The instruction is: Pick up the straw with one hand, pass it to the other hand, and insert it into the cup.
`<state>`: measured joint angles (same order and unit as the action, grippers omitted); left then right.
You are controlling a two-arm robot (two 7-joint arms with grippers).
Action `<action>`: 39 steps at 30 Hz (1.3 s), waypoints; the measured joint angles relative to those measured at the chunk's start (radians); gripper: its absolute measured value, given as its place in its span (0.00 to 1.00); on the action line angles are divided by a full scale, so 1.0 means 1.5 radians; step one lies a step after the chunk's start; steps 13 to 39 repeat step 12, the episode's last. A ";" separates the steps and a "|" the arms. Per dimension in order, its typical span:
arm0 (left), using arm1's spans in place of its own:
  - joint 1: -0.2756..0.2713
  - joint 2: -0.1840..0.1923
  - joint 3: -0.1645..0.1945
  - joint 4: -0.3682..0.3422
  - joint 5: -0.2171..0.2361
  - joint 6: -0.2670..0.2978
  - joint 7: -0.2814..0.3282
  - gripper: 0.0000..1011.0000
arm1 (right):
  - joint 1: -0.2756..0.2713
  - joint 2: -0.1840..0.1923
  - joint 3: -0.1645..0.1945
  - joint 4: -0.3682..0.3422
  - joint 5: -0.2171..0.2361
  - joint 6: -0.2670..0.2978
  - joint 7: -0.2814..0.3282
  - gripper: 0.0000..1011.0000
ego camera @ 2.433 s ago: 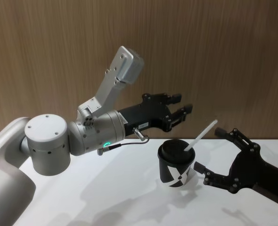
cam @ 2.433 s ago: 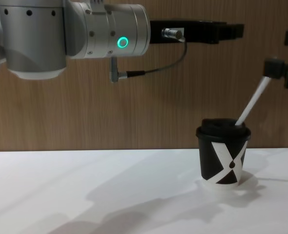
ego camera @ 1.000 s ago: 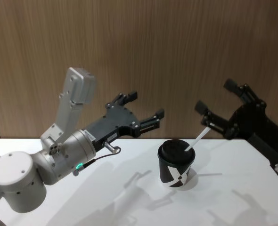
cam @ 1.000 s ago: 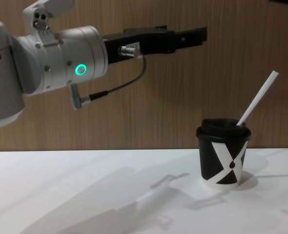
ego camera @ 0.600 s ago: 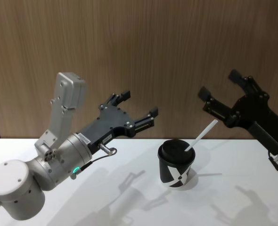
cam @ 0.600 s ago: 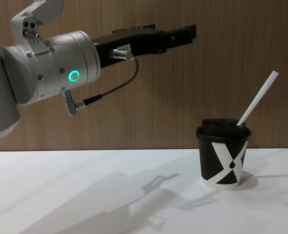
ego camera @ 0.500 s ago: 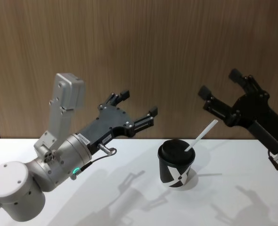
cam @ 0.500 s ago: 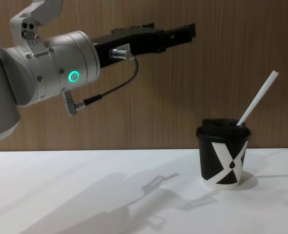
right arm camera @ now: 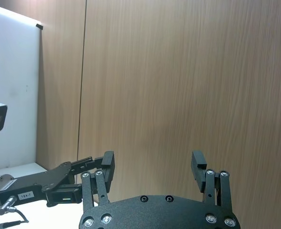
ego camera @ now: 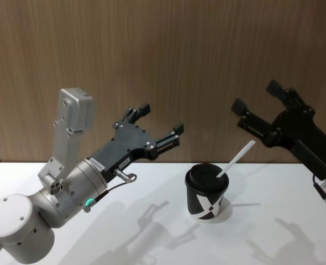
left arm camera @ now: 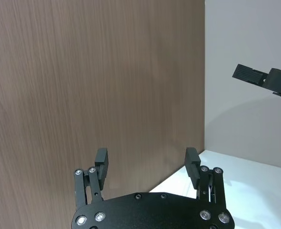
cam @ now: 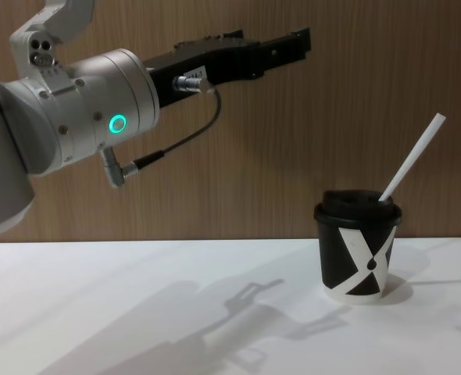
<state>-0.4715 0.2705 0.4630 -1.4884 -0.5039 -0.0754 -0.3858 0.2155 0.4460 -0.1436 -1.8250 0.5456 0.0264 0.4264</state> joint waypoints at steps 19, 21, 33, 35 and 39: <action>0.004 -0.003 -0.003 -0.002 0.000 -0.005 0.001 0.99 | 0.000 0.001 -0.001 -0.002 0.006 0.004 -0.001 0.99; 0.004 -0.003 -0.003 -0.002 0.000 -0.005 0.001 0.99 | 0.000 0.001 -0.001 -0.002 0.006 0.004 -0.001 0.99; 0.004 -0.003 -0.003 -0.002 0.000 -0.005 0.001 0.99 | 0.000 0.001 -0.001 -0.002 0.006 0.004 -0.001 0.99; 0.004 -0.003 -0.003 -0.002 0.000 -0.005 0.001 0.99 | 0.000 0.001 -0.001 -0.002 0.006 0.004 -0.001 0.99; 0.004 -0.003 -0.003 -0.002 0.000 -0.005 0.001 0.99 | 0.000 0.001 -0.001 -0.002 0.006 0.004 -0.001 0.99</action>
